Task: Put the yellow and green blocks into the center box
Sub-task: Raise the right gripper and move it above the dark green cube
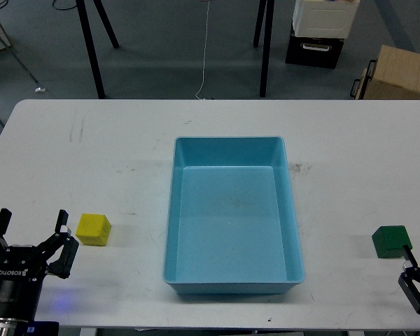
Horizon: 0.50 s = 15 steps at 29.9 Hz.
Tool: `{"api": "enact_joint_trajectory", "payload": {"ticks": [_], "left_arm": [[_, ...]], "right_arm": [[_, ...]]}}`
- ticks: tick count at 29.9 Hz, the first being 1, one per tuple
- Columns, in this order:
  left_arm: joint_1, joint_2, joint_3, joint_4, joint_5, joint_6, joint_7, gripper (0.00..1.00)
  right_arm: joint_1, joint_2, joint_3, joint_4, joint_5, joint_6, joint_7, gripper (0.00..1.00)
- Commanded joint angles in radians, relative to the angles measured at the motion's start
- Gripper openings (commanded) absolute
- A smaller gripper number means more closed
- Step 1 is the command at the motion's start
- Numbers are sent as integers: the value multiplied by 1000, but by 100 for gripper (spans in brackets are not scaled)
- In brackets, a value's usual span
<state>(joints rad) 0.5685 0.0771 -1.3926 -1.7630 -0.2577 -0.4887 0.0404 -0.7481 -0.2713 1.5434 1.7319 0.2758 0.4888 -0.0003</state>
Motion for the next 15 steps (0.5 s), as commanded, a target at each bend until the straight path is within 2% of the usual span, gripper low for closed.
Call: {"api": "enact_joint_trajectory", "payload": {"ticks": [1, 7, 12, 15], "left_arm": [[1, 0, 3, -1, 0, 0, 3, 100], [-1, 9, -6, -1, 0, 0, 1, 100], [-21, 12, -5, 4, 0, 0, 4, 100], [-42, 12, -2, 7, 0, 0, 4, 100]], "right_arm": [[1, 20, 3, 0, 2, 0, 5, 100], [30, -38, 33, -2, -17, 0, -7, 100], [197, -308, 112, -9, -27, 0, -7, 100], [295, -497, 98, -37, -29, -45, -7, 100]]}}
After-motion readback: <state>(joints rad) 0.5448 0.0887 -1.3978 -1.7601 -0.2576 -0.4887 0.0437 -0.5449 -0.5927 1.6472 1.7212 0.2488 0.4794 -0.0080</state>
